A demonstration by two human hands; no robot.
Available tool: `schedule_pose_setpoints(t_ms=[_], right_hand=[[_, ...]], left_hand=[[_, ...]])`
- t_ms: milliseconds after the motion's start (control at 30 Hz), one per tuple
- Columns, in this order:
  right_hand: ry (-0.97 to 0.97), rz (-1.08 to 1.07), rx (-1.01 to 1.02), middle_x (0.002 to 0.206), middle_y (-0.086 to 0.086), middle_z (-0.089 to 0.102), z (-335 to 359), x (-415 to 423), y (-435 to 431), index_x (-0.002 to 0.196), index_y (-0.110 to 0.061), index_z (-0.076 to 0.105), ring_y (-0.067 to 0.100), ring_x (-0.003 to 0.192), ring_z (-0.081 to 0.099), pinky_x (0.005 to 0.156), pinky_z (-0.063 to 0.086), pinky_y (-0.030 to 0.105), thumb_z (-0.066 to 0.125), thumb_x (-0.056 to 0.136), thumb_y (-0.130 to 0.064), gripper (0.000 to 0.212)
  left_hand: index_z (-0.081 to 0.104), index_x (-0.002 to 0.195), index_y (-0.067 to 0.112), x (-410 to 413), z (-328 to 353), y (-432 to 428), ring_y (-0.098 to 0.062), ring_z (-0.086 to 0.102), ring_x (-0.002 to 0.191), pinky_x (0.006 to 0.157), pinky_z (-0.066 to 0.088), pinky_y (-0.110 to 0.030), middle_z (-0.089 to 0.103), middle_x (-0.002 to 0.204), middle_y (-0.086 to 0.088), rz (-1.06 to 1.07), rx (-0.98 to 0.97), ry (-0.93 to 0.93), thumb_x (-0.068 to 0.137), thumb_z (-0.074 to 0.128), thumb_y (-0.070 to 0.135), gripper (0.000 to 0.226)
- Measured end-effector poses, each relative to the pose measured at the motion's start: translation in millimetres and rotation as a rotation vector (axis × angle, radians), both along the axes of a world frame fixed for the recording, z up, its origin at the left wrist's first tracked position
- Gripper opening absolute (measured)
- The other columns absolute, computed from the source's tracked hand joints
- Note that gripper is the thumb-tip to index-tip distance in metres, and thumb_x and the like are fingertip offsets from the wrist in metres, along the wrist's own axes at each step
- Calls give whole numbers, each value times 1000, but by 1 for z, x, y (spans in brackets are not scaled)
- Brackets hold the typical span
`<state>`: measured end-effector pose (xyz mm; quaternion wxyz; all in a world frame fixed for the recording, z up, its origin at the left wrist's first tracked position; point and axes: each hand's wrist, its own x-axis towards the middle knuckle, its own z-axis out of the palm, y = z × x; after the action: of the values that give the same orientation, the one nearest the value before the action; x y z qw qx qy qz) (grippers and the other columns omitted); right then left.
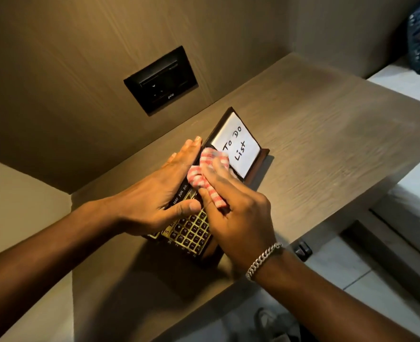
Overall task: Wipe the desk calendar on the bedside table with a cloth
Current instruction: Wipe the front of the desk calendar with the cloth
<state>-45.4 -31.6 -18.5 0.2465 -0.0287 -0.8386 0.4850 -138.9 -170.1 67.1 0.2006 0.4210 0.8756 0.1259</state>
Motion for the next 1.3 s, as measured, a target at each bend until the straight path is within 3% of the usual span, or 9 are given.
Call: schedule_pose_setpoints(t_ms=[67, 167, 367, 567, 700, 800, 1000, 1167, 1300], right_hand=[[-42, -6, 63, 138, 13, 57, -2, -3, 2, 134, -14, 55, 29, 124, 57, 91, 56, 44, 61, 88, -24, 48], [-94, -47, 72, 134, 12, 61, -14, 10, 6, 130, -13, 59, 29, 115, 64, 83, 59, 46, 64, 85, -21, 46], [16, 25, 33, 136, 8, 60, -3, 10, 0, 132, -15, 57, 24, 119, 61, 89, 57, 39, 59, 86, -21, 46], [-121, -8, 81, 139, 9, 57, -10, 11, 17, 134, -13, 54, 26, 126, 56, 92, 55, 44, 53, 88, -23, 47], [-159, 18, 68, 128, 6, 66, -8, 20, 13, 130, -16, 59, 21, 113, 65, 88, 57, 41, 53, 87, -31, 46], [-133, 117, 47, 126, -1, 68, 1, 23, 16, 127, -20, 61, 13, 112, 64, 91, 56, 35, 53, 87, -31, 43], [-239, 118, 500, 128, -10, 62, 12, 4, 57, 122, -30, 54, 19, 107, 53, 77, 47, 30, 58, 84, -29, 38], [-399, 255, 557, 112, -6, 65, 30, -5, 67, 113, -30, 57, 20, 104, 50, 81, 48, 35, 65, 80, -39, 35], [-464, 425, 696, 93, 1, 64, 49, -10, 71, 99, -28, 64, 23, 95, 56, 71, 47, 33, 63, 81, -45, 25]], left_hand=[[-22, 148, 30, -3, 3, -1, 4, -18, 143, 114, -7, -16, -25, 157, 12, -36, -34, -20, 66, 18, 91, 110], [-24, 148, 26, -6, 1, -2, 0, -18, 144, 116, -9, -21, -25, 158, 6, -47, -39, 29, 70, 19, 88, 109], [-20, 149, 21, -3, -2, 2, -4, -16, 146, 119, -4, -30, -21, 160, 4, -86, -13, 66, 77, 24, 82, 105], [-25, 147, 29, -2, -4, 1, 3, -18, 143, 114, -9, -18, -27, 154, 15, -56, -25, 43, 70, 21, 88, 108], [-29, 141, 39, -2, -2, 4, 9, -15, 142, 115, -2, -20, -28, 151, 23, -32, -40, 9, 67, 23, 90, 105], [-30, 142, 42, -3, 0, 10, -2, -3, 147, 117, 10, -30, -26, 154, 21, -10, -29, -26, 67, 27, 90, 105], [-26, 145, 36, -10, -3, 13, 13, -22, 138, 106, -11, -6, -27, 155, 15, -56, -26, 55, 73, 29, 84, 103], [-23, 148, 28, -14, -8, 11, 13, -23, 137, 105, -15, -3, -27, 153, 13, -108, -23, 126, 78, 30, 79, 101], [-22, 149, 22, -16, -7, 10, 3, -22, 142, 111, -15, -13, -23, 158, 1, -140, -43, 178, 84, 35, 70, 99]])
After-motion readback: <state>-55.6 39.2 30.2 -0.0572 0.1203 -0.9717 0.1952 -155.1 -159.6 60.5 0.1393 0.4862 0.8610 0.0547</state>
